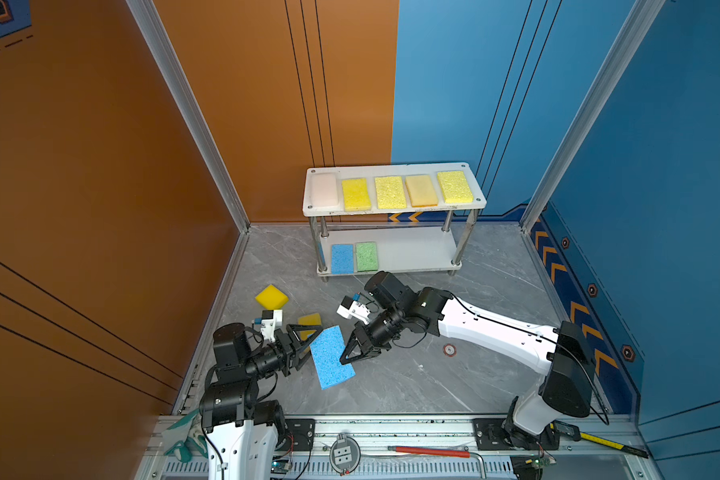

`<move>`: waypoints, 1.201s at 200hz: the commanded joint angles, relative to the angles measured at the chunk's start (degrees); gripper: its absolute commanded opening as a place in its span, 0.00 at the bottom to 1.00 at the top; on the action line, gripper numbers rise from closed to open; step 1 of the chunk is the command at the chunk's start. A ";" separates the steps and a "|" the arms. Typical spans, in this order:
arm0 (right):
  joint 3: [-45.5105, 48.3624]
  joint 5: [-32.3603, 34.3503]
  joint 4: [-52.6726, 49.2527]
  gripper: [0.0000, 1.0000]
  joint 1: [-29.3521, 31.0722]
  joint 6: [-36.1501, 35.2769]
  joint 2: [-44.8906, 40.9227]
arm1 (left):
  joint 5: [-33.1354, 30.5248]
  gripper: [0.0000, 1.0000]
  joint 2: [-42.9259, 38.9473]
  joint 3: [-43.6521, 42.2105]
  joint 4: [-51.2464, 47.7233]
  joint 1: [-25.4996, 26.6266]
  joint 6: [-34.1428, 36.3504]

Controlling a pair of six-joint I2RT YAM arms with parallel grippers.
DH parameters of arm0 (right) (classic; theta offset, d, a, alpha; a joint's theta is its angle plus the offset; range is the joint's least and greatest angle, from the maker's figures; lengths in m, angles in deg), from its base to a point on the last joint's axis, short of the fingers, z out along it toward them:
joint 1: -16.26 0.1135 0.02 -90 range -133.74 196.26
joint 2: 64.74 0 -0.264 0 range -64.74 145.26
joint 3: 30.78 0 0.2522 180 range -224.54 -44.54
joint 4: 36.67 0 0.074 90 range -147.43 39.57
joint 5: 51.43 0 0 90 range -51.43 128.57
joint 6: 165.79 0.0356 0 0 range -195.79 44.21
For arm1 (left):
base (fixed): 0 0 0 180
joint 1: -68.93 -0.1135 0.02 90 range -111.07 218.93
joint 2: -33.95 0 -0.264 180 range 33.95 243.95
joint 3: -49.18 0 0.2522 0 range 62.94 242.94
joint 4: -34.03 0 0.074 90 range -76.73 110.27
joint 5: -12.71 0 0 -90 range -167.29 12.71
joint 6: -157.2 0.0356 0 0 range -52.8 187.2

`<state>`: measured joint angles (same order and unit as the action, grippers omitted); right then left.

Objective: Place and organize the cleaning sponges onto the shelf
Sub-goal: 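Raise the blue sponge upright with the right gripper beside the left gripper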

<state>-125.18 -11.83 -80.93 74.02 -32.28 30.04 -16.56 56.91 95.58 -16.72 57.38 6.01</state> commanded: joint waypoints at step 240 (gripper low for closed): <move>13.82 3.29 33.49 0.60 -1.77 23.62 -8.56 | -6.85 0.09 -0.56 -3.70 32.92 -0.04 -24.34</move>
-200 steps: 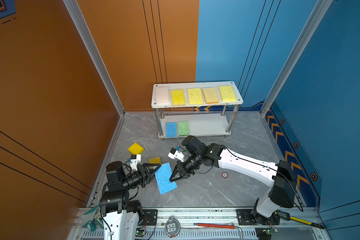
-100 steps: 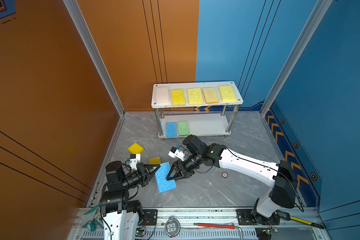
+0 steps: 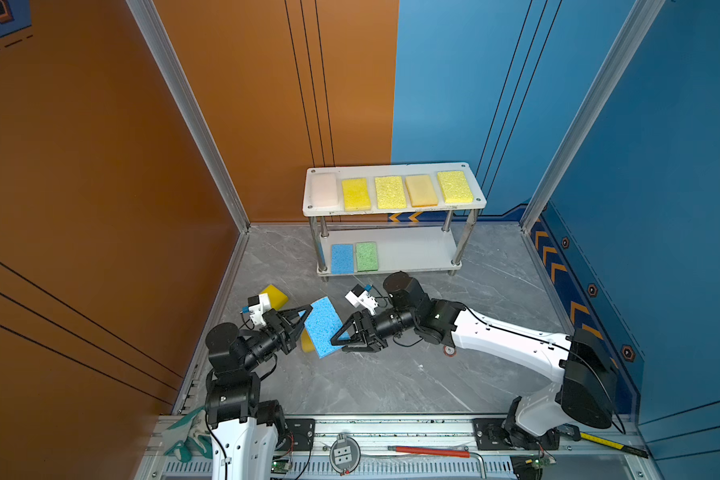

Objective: Place and organize the cleaning sponges onto the shelf
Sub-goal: 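Raise the blue sponge upright with the right gripper beside the left gripper, then carry the upright blue sponge with the right gripper toward the lower shelf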

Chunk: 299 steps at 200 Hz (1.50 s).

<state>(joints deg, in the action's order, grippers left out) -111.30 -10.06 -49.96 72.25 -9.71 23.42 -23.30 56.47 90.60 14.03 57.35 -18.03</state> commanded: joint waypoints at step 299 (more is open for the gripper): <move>2.29 10.06 -7.62 0.12 -6.00 -4.48 -9.39 | -0.21 0.98 0.57 7.46 -20.82 -0.92 14.62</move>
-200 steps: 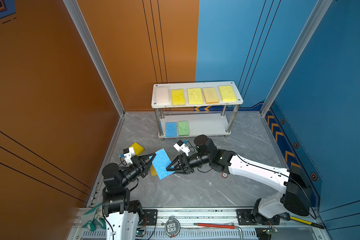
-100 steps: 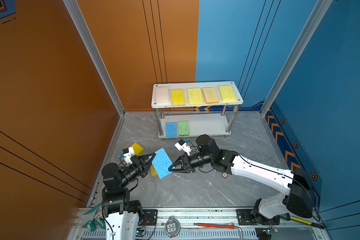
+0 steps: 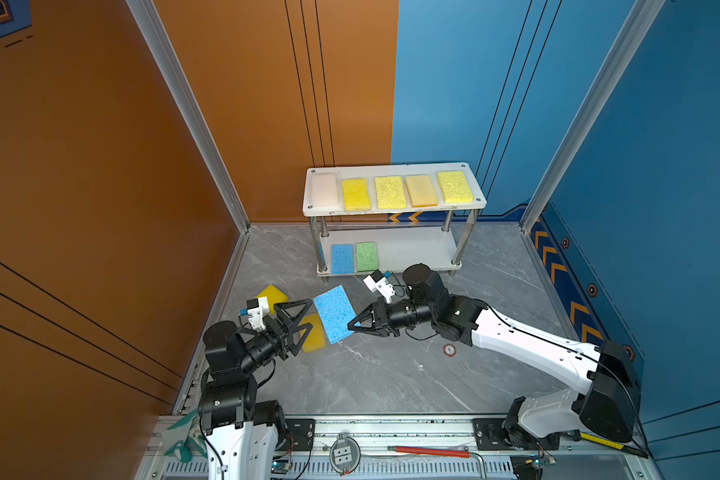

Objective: Place and organize the cleaning sponges onto the shelf
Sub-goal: 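Carry the upright blue sponge with the right gripper toward the lower shelf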

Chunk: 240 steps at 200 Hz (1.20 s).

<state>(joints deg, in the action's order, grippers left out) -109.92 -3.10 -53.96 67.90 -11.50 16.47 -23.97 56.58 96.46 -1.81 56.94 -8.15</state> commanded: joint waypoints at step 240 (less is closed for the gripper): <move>5.38 20.52 -22.05 0.11 -16.73 -14.13 -8.94 | 0.82 0.98 -1.30 -4.36 -21.30 -1.28 17.39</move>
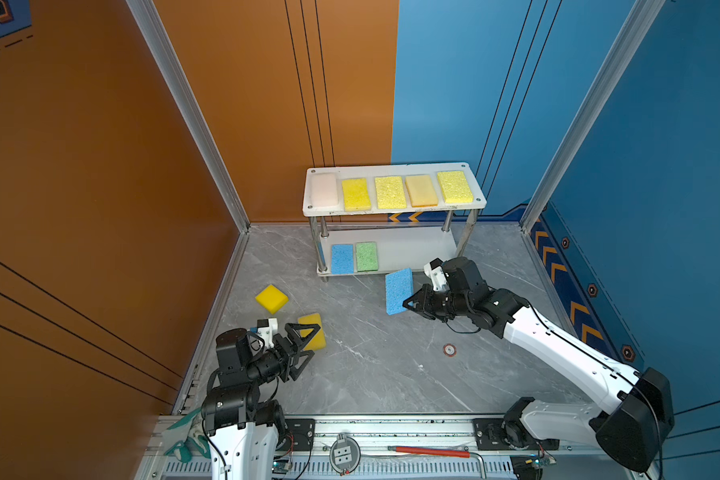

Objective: Place and organize the cleaning sponges onto the shelf
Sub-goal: 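Carry the upright blue sponge with the right gripper toward the lower shelf, then set the blue sponge beside the green sponge on the lower shelf, open right gripper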

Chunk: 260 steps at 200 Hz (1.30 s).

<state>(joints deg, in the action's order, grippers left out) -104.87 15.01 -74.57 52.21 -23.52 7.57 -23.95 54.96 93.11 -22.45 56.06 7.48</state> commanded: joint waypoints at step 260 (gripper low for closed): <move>-14.05 -2.63 15.72 0.10 -13.18 -11.87 29.55 | -0.33 0.98 4.30 5.00 -6.21 -0.12 2.37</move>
<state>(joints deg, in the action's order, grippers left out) -114.80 13.97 -61.74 39.47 -33.84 33.69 -23.97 59.31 96.74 -25.92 56.06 7.89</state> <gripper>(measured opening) 0.100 0.981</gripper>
